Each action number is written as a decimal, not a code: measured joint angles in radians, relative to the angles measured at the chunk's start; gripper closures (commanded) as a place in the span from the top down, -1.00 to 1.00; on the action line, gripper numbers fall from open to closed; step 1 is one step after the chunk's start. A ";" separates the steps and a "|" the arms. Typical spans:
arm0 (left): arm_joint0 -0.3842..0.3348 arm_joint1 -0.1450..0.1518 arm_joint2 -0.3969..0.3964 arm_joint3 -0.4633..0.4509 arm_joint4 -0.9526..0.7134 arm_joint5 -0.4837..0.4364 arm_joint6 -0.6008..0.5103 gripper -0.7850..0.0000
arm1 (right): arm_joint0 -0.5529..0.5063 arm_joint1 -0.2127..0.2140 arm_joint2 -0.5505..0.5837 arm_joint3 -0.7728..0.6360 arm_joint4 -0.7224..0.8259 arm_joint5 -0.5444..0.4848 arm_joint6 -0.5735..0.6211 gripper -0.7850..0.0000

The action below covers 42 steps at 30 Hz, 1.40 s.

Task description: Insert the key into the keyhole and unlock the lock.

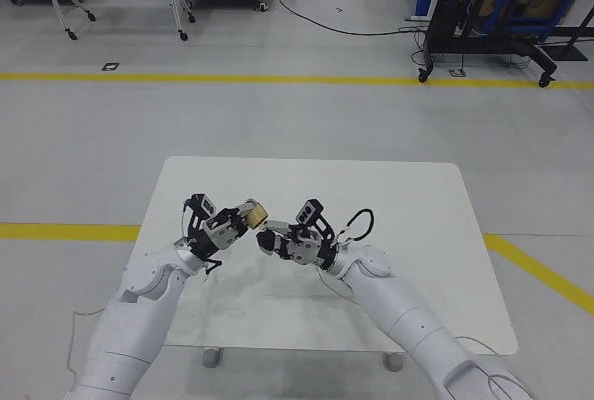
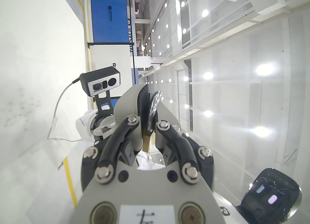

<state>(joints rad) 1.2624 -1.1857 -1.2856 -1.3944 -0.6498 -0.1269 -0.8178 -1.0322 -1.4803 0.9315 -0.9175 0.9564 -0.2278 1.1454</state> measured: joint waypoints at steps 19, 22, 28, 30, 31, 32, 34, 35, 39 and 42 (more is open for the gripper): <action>0.012 0.001 -0.007 -0.010 0.019 -0.031 0.008 -1.00 | -0.029 -0.004 0.016 -0.039 -0.006 0.017 -0.027 -1.00; 0.020 0.000 -0.011 -0.021 0.024 -0.059 0.022 -1.00 | -0.026 -0.007 0.020 -0.030 0.030 0.053 -0.014 -1.00; 0.037 0.001 -0.023 -0.045 0.062 -0.094 0.074 -1.00 | -0.022 -0.008 0.025 -0.023 0.030 0.040 0.017 0.59; 0.042 0.003 -0.028 -0.057 0.101 -0.094 0.103 -1.00 | -0.026 -0.006 0.031 -0.031 0.011 0.012 0.022 0.89; 0.045 0.004 -0.030 -0.064 0.123 -0.094 0.120 -1.00 | -0.029 -0.004 0.036 -0.036 0.004 0.000 0.023 0.96; 0.051 0.005 -0.031 -0.077 0.155 -0.095 0.143 -1.00 | -0.034 -0.001 0.045 -0.043 -0.008 -0.019 0.024 1.00; 0.063 0.006 -0.033 -0.099 0.200 -0.094 0.178 -1.00 | -0.043 0.006 0.063 -0.057 -0.026 -0.043 0.025 1.00; 0.072 0.007 -0.034 -0.115 0.232 -0.091 0.202 -1.00 | -0.052 0.011 0.079 -0.070 -0.035 -0.058 0.028 1.00; 0.099 0.013 -0.032 -0.178 0.369 -0.049 0.259 -1.00 | -0.102 0.037 0.165 -0.136 -0.086 -0.172 -0.014 1.00; 0.106 0.019 -0.009 -0.234 0.496 0.047 0.253 -1.00 | -0.165 0.063 0.256 -0.223 -0.141 -0.265 -0.059 1.00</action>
<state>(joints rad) 1.3687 -1.1667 -1.2947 -1.6281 -0.1536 -0.0795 -0.5644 -1.1972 -1.4169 1.1876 -1.1404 0.8150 -0.4924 1.0859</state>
